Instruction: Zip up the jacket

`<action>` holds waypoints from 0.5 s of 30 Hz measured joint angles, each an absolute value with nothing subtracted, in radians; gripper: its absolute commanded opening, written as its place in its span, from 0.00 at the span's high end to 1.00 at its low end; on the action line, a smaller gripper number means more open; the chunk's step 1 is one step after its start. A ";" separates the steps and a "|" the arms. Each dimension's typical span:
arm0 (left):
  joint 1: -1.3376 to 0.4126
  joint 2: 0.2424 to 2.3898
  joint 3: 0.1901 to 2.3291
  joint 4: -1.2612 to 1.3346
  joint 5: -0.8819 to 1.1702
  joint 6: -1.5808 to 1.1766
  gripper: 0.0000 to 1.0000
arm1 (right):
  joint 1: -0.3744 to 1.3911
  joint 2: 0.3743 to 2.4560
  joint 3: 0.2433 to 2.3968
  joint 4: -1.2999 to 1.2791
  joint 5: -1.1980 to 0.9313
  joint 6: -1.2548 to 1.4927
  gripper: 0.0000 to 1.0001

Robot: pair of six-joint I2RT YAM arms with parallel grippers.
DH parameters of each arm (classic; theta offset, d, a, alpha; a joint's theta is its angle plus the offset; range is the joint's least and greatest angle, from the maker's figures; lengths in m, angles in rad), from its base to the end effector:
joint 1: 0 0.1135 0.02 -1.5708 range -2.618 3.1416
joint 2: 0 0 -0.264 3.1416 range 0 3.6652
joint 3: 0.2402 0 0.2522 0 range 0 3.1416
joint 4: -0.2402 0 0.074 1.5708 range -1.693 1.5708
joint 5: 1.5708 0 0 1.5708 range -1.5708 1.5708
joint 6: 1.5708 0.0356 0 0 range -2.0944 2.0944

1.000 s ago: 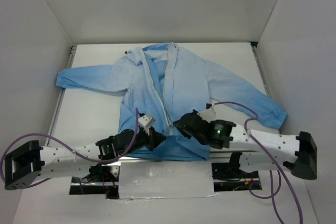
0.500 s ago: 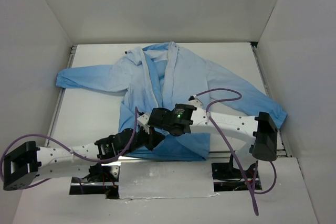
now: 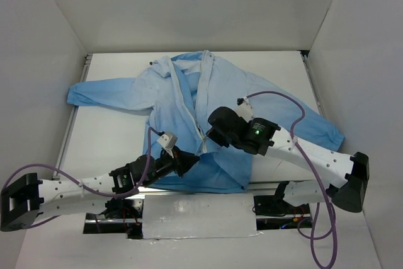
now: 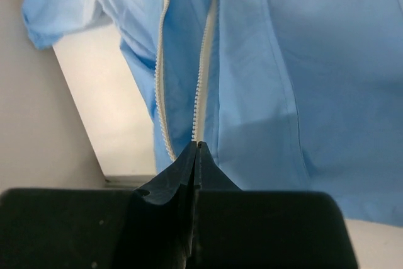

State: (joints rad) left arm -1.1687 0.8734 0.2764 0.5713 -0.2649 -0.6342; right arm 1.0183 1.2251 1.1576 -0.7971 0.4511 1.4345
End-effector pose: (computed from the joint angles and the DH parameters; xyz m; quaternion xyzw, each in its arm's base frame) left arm 0.0849 -0.1759 0.2250 0.0986 0.7090 -0.4839 0.5034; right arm 0.1433 0.2028 0.3245 0.2646 0.8788 0.2464 0.3113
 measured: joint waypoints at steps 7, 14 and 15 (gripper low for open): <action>-1.185 0.782 0.236 0.470 -0.278 -0.634 1.00 | 0.991 1.076 0.887 -0.538 0.300 1.248 0.91; -1.193 0.745 0.205 0.448 -0.268 -0.630 1.00 | 0.972 0.772 0.537 -0.250 0.140 1.194 0.52; -1.193 0.748 0.200 0.449 -0.264 -0.630 1.00 | 0.971 0.751 0.508 -0.218 0.120 1.179 0.49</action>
